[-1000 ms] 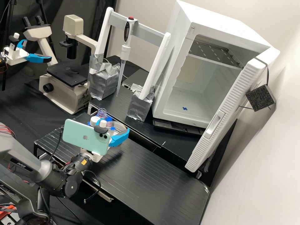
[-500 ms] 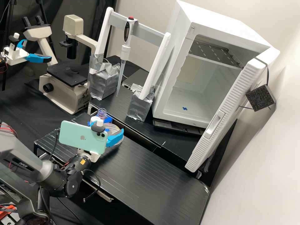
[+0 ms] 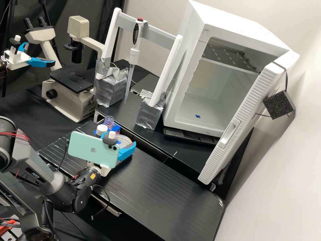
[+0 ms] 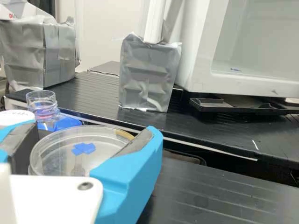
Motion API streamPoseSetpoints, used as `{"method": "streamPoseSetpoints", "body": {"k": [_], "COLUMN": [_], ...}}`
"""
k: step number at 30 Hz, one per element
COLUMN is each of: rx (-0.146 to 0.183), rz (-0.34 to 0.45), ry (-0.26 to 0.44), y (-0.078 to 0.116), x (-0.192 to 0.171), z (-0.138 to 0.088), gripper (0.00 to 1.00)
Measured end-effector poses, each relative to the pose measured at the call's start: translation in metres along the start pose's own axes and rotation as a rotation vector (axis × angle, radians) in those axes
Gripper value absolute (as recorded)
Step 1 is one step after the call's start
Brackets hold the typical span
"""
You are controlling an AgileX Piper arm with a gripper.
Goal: Close the lid
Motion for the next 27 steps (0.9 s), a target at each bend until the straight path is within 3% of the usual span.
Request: {"method": "streamPoseSetpoints", "body": {"k": [3, 4, 16, 20, 27], "rx": [-0.008, -0.005, -0.048, -0.06, -0.017], "rz": [0.004, 0.007, 0.014, 0.049, 0.107], "ry": [0.002, 0.002, -0.004, -0.009, 0.021], "y": [0.0, 0.0, 0.001, 0.006, 0.013], "x": [0.001, 0.001, 0.001, -0.003, -0.01], "z": [0.001, 0.001, 0.001, -0.003, -0.017], "gripper": [0.0, 1.0, 1.0, 1.0, 1.0]}}
